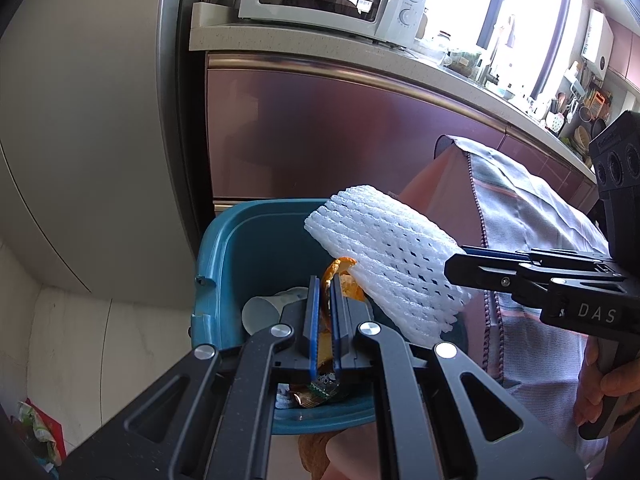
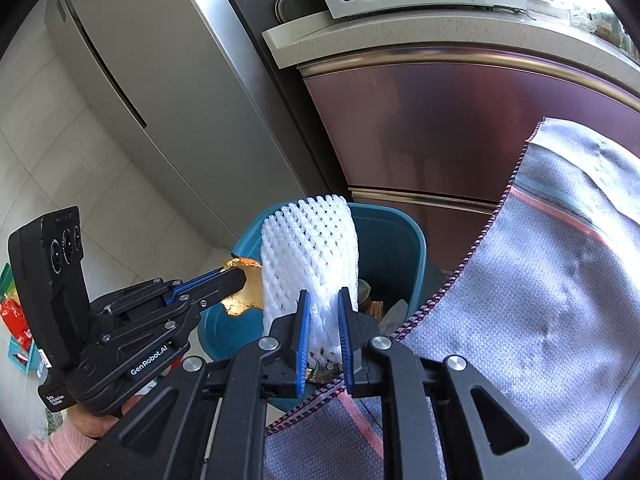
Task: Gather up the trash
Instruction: 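Lower the peel and foam net into the teal bin and open both tools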
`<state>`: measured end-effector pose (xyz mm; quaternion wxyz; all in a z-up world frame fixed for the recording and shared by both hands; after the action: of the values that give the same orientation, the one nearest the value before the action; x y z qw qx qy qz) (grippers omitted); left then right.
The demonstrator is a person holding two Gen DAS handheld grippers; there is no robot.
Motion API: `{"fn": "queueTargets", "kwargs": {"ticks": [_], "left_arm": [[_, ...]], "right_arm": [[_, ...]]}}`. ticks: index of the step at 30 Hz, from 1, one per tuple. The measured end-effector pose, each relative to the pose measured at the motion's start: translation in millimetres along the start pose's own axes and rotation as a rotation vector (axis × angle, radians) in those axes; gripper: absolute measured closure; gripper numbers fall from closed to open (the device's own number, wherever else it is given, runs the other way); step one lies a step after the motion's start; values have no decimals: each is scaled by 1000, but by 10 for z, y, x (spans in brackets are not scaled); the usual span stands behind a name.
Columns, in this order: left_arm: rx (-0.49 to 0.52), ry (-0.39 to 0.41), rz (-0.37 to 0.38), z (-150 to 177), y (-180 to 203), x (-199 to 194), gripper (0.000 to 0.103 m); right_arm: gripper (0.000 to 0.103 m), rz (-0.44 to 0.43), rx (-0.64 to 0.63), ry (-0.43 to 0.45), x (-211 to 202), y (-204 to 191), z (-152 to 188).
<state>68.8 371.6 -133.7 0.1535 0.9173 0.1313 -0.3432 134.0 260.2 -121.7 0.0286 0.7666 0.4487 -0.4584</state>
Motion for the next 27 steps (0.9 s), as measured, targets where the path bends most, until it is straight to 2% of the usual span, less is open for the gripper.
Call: {"fn": "queueTargets", "kwargs": {"ticks": [7,18,23,27], "left_arm": [[0,-26,-16,58,-16,134,98],[15,-68,-26,100,33,438,94],[5,-65,-21,115,41,497,77],[-6,-26,4,96,64,407,59]], "right_arm": [[89,17,6,-32,165,-10,-41],[81,61,-1,-55,310,-20,-96],[78,56,8,-41,287,10,-88],[70,40,31,8,139,71,-51]]}}
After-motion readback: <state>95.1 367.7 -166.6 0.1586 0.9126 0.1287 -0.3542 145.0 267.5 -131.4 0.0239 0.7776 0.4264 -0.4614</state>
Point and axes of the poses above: each gripper's, at about its wrist camera, not at the fingertips, and x roughly the way its jaws point, y to its right, z to its underside, the point moved 6 cm from there along x, roughly the way its jaws point, and after that the axes turned 3 degrees about y, right-handed, at the moved point
